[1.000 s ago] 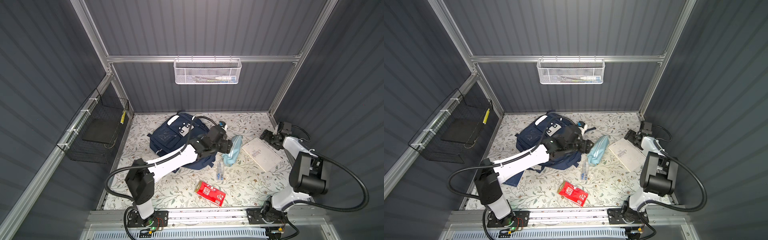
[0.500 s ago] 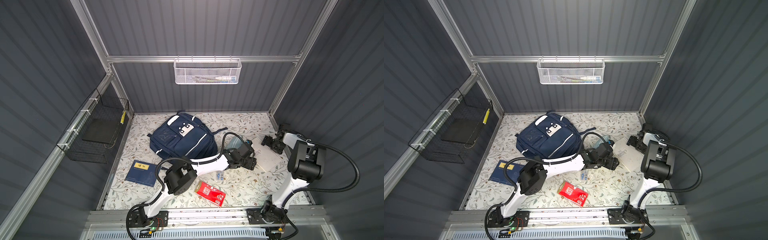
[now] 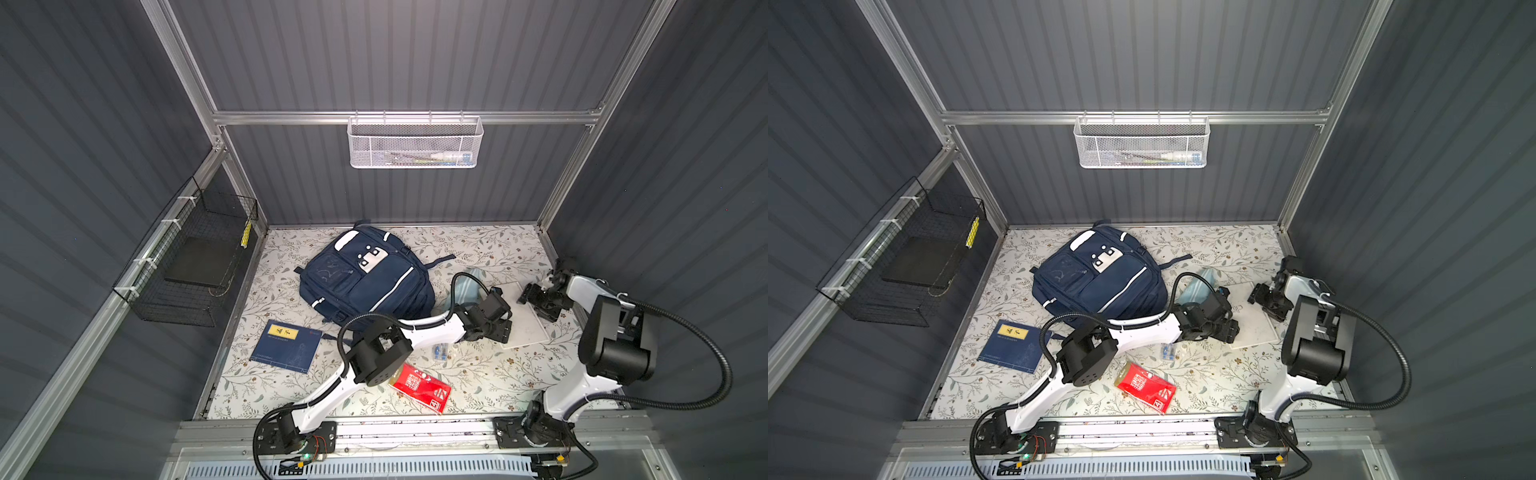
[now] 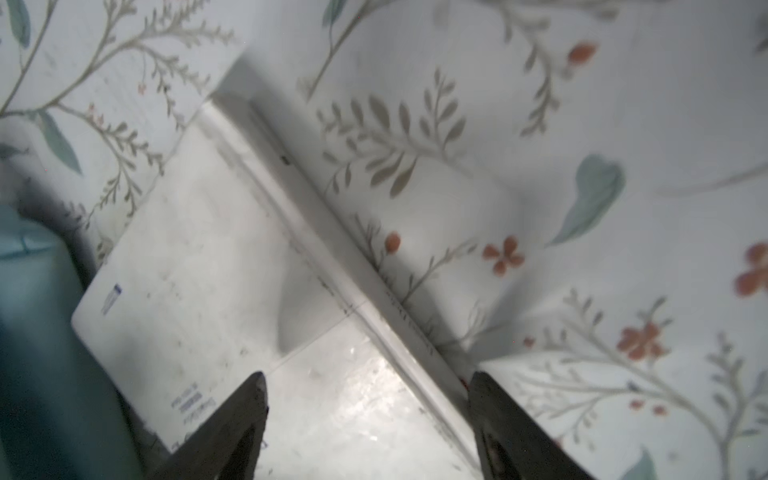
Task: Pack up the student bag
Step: 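Reach both grippers to the white Robinson Crusoe book and grasp it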
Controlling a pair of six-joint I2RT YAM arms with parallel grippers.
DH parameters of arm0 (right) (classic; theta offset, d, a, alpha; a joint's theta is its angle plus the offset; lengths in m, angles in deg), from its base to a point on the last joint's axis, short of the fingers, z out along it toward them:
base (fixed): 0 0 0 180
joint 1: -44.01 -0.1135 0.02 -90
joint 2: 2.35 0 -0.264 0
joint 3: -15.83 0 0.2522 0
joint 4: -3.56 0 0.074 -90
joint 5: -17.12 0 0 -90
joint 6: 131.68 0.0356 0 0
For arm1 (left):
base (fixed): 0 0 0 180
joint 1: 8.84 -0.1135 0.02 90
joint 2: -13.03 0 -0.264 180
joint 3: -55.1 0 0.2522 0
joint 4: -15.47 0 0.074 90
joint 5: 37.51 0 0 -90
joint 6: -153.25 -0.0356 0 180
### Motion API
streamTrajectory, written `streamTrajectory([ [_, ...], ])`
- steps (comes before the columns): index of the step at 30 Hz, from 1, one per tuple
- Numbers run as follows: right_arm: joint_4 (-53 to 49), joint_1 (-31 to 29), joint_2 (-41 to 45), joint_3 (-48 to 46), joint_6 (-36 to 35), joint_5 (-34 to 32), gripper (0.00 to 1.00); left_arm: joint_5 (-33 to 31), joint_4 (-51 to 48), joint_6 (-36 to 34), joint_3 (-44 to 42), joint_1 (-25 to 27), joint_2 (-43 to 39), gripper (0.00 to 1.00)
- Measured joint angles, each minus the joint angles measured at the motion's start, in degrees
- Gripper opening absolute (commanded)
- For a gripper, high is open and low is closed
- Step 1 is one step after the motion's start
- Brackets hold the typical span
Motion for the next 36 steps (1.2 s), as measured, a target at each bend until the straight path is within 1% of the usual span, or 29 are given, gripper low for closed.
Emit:
streamTrajectory([
  [4,-0.8,-1.3,7.7,-6.6,2.0,-0.1,0.81,-0.7,1.3,1.1,-0.6,-1.1,0.0,0.77],
  [6,-1.2,-0.7,9.2,-8.2,2.6,-0.3,0.81,-0.9,2.1,1.4,-1.0,-1.7,0.0,0.77],
  [11,0.0,3.5,5.7,-8.1,3.1,1.2,0.79,-0.9,3.9,2.5,-1.8,-2.3,0.0,0.72],
  [14,1.2,3.9,4.5,-7.7,3.0,2.3,0.78,-0.9,4.7,3.1,-2.2,-2.5,0.0,0.69],
  [17,2.0,3.8,4.2,-7.6,3.1,4.1,0.76,-0.7,5.5,3.7,-2.5,-2.4,0.0,0.69],
  [18,2.6,3.9,4.0,-7.7,3.1,5.9,0.76,-0.3,5.8,4.0,-2.6,-2.5,0.0,0.7],
  [20,3.9,4.0,3.6,-8.0,3.3,9.1,0.75,1.0,7.2,5.1,-3.1,-2.7,0.0,0.77],
  [23,8.8,4.9,3.8,-10.0,4.2,13.7,0.72,2.0,10.0,7.1,-4.0,-3.6,0.0,0.77],
  [26,16.6,5.9,5.4,-14.9,6.0,19.5,0.66,2.0,12.8,8.0,-5.6,-5.1,-0.1,0.74],
  [28,22.7,6.9,6.5,-18.8,8.2,23.8,0.59,1.9,16.3,8.7,-7.8,-6.1,-0.6,0.73],
  [31,31.3,8.3,6.9,-23.8,13.0,29.1,0.55,1.5,18.2,9.4,-8.4,-6.9,-0.5,0.71],
  [33,34.2,8.5,6.7,-25.3,15.0,31.4,0.55,1.5,18.5,9.9,-8.5,-7.2,-0.5,0.68],
  [34,34.7,8.4,6.4,-25.7,15.6,33.0,0.54,1.6,18.7,10.2,-8.5,-7.2,-0.3,0.64],
  [36,36.1,7.6,5.6,-26.7,16.8,36.5,0.53,3.1,19.8,10.8,-8.5,-7.0,0.1,0.59],
])
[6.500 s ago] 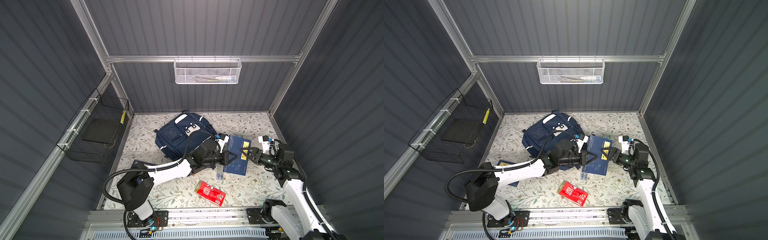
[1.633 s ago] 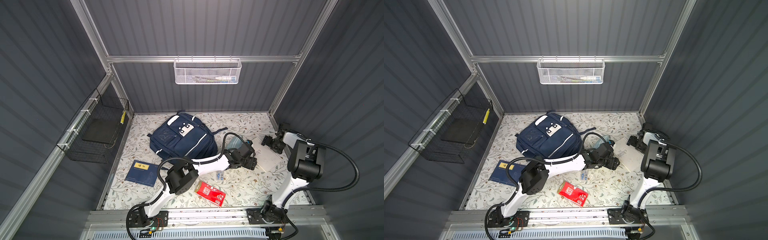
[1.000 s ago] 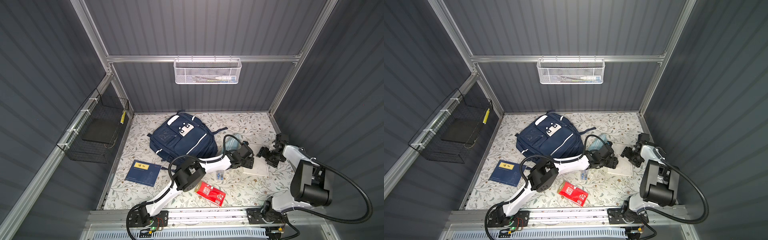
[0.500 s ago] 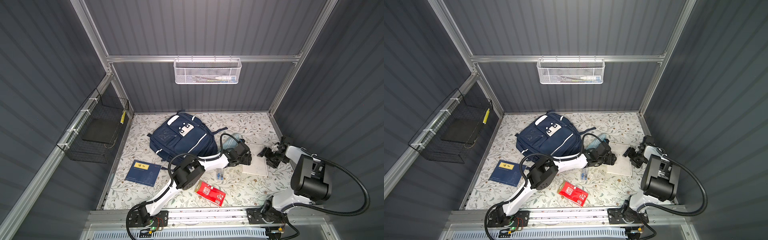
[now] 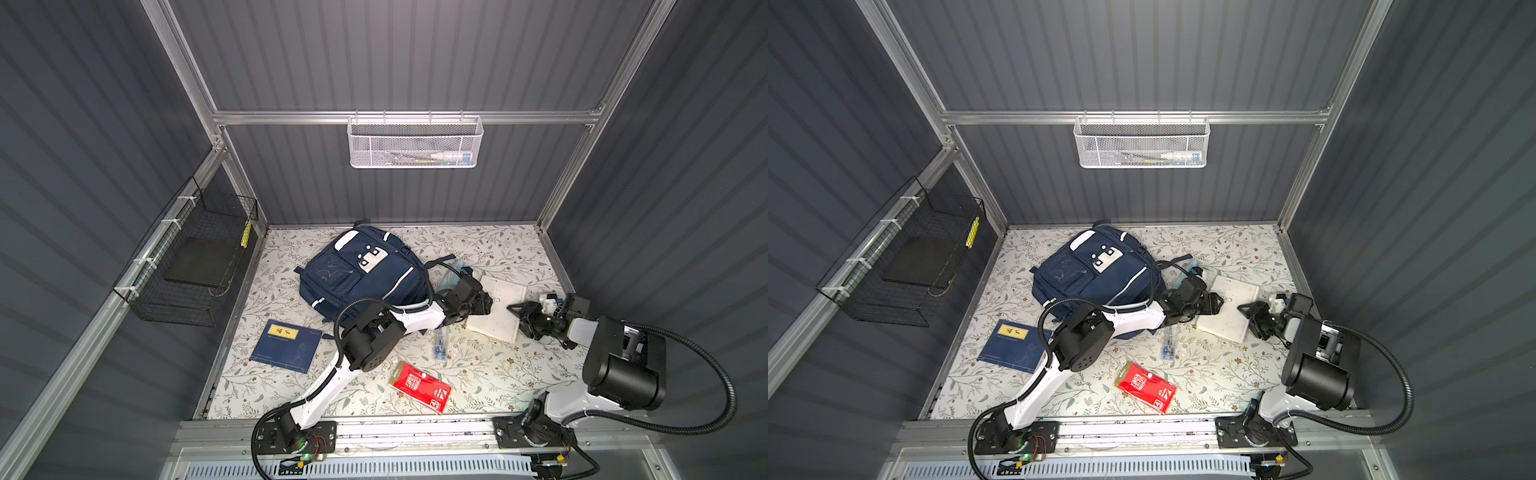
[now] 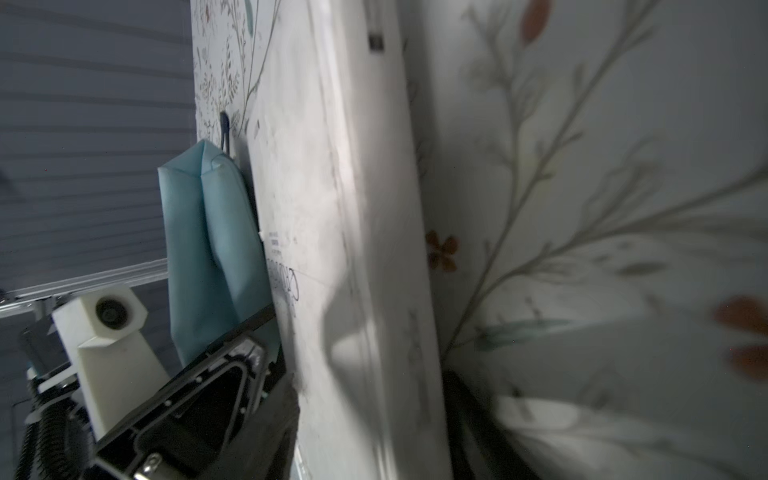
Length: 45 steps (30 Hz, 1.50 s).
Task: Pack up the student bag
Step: 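Reach both grippers to the white Robinson Crusoe book and grasp it, then lift the white book with the right gripper into the backpack opening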
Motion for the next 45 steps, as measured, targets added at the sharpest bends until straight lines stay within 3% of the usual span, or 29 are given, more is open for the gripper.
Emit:
streamTrajectory([
  [5,6.2,-0.2,-1.1,-3.2,3.3,4.9,0.42,1.0,1.5,0.7,0.0,0.5,0.5,0.58],
  [6,6.2,-0.1,-1.1,-3.2,3.2,5.0,0.37,1.0,1.5,0.7,0.0,0.5,0.5,0.59],
  [9,4.5,-0.1,0.7,-2.8,1.6,5.7,0.09,0.9,1.5,0.6,0.0,0.3,0.5,0.59],
  [12,0.9,-0.9,5.9,-2.2,0.5,3.1,0.03,1.6,1.9,0.8,0.1,0.4,0.4,0.61],
  [22,-18.2,-1.2,27.9,-1.2,-0.1,-10.3,0.0,4.6,-5.4,-2.6,1.2,3.1,-4.9,0.78],
  [32,-25.8,-1.5,40.4,9.1,-0.3,-11.6,0.0,5.6,-13.4,-8.2,1.9,4.0,-19.8,0.86],
  [38,-26.0,-4.6,40.2,10.9,1.0,-9.7,0.0,-4.5,-22.1,-16.9,-1.1,2.6,-31.3,0.86],
  [41,-25.4,-9.3,38.7,11.2,1.6,-9.9,0.0,-8.5,-25.8,-20.9,-5.6,-2.2,-37.9,0.84],
  [45,-22.4,-15.8,36.0,11.5,3.6,-9.7,0.0,-15.7,-29.0,-27.3,-12.3,-10.1,-43.3,0.74],
])
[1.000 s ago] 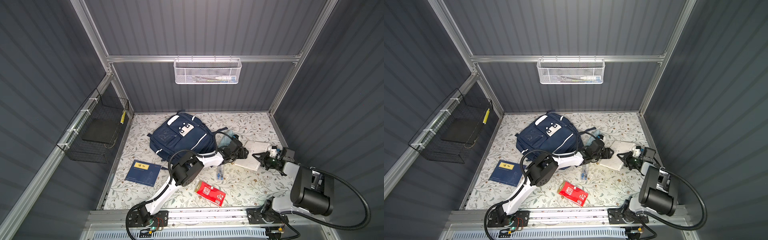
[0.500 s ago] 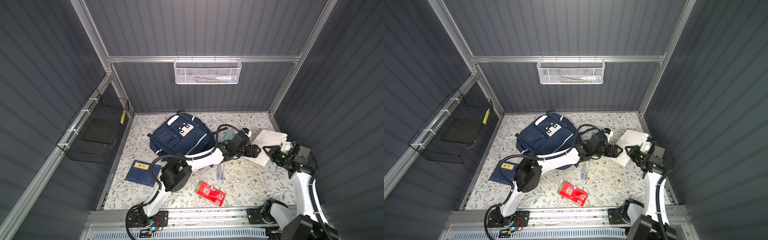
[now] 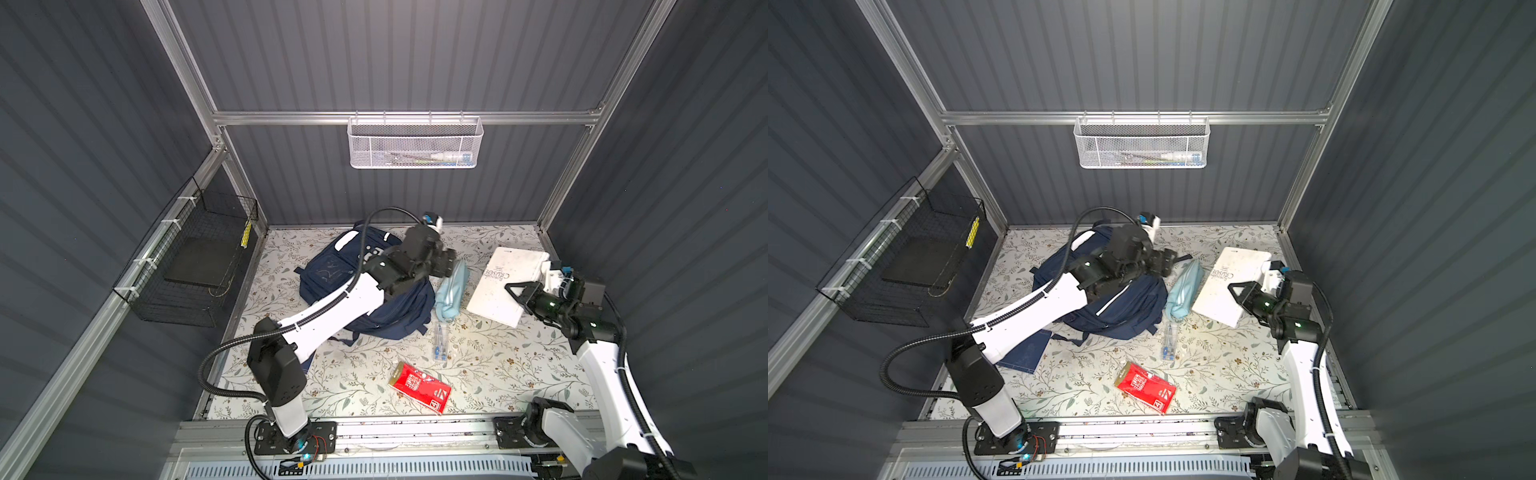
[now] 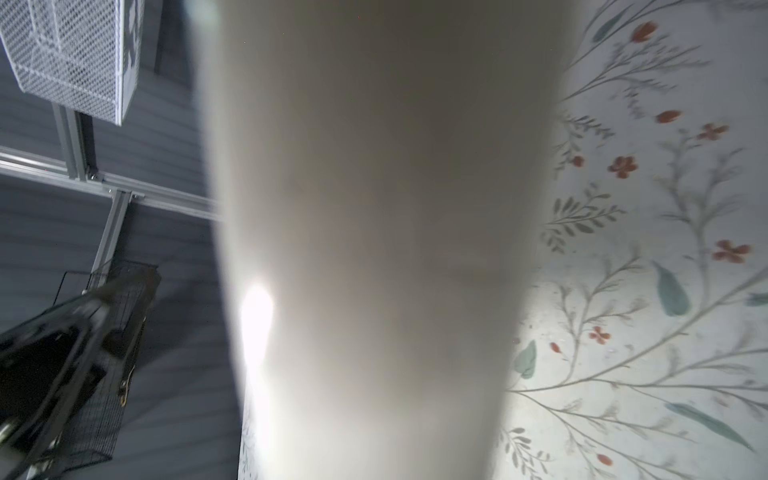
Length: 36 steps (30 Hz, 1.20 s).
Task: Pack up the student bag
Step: 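Lift the white book with the right gripper into the backpack opening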
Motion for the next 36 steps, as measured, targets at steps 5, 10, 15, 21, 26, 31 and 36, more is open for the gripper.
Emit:
streamTrajectory([
  [5,5.0,-3.5,-3.0,0.0,2.8,0.2,0.0,-5.7,-3.6,-7.3,-8.2,-1.7,1.5,0.71],
  [10,8.1,-6.0,-5.4,0.0,4.4,0.3,0.0,-8.2,-5.1,-11.4,-9.8,-1.3,10.2,0.78],
  [15,9.4,-7.6,-6.4,0.0,5.4,-0.2,0.0,-11.4,-5.8,-13.8,-9.7,-1.2,17.0,0.69],
  [21,12.6,-10.0,-7.6,0.0,6.5,-0.8,0.0,-15.5,-5.9,-14.8,-8.5,-0.3,18.1,0.0],
  [26,15.5,-15.6,-11.8,0.0,7.6,-1.3,0.0,-16.1,-10.5,-15.3,-6.2,-1.1,15.1,0.0],
  [31,21.7,-20.4,-17.9,0.0,12.2,-1.3,0.0,-13.7,-15.9,-15.3,-0.5,-5.2,7.0,0.0],
  [36,28.3,-28.0,-23.6,0.8,16.8,-4.6,0.0,-12.9,-20.2,-15.6,7.5,-9.5,2.7,0.0],
])
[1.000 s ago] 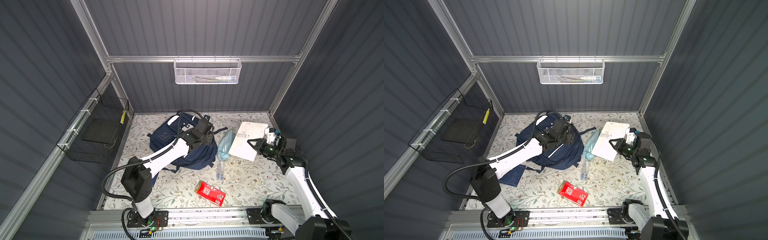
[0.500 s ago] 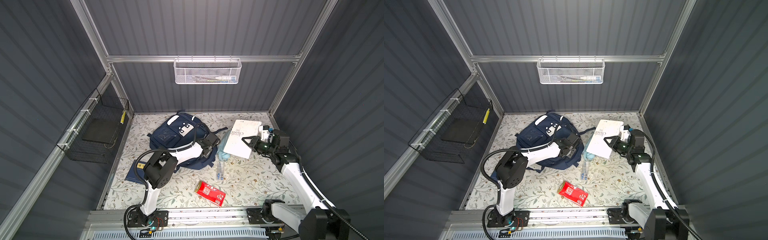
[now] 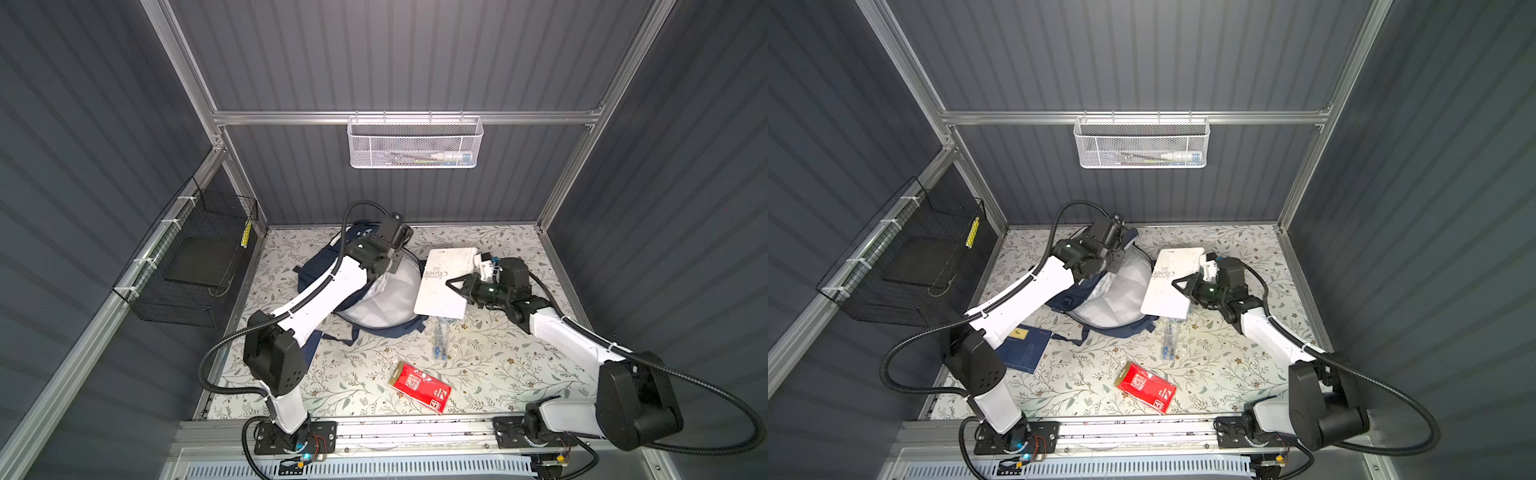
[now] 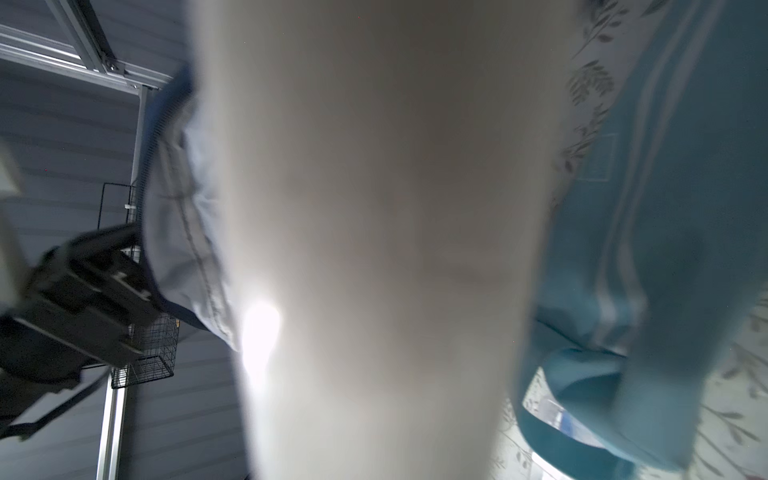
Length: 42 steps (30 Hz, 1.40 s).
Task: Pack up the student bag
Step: 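Lift the white book with the right gripper into the backpack opening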
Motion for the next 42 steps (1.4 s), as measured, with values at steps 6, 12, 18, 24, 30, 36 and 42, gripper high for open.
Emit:
streamTrajectory([
  [6,9.2,-9.2,-14.3,8.2,5.4,-5.0,0.0,0.7,-4.4,-1.5,5.4,-0.8,1.7,0.0],
  [12,15.0,-15.4,-35.1,26.6,9.8,-8.4,0.0,3.2,-6.5,-1.8,8.0,-1.5,2.2,0.0],
  [18,14.5,-18.9,-50.6,43.2,13.0,-15.3,0.0,4.6,-6.8,-1.8,8.5,-2.0,2.1,0.0],
  [24,12.2,-22.4,-60.1,57.8,15.3,-22.9,0.03,6.8,-7.1,-1.1,8.7,-2.0,2.1,0.0],
  [30,10.1,-24.3,-62.0,61.7,15.5,-28.1,0.43,7.8,-7.6,-0.2,8.4,-3.0,0.8,0.0],
  [36,12.0,-23.6,-57.3,49.8,14.8,-27.1,0.63,10.2,-6.1,2.1,5.6,-2.8,0.6,0.0],
  [42,12.8,-20.4,-44.2,35.2,12.6,-22.9,0.66,11.8,-4.3,5.9,4.7,-2.8,1.3,0.01],
])
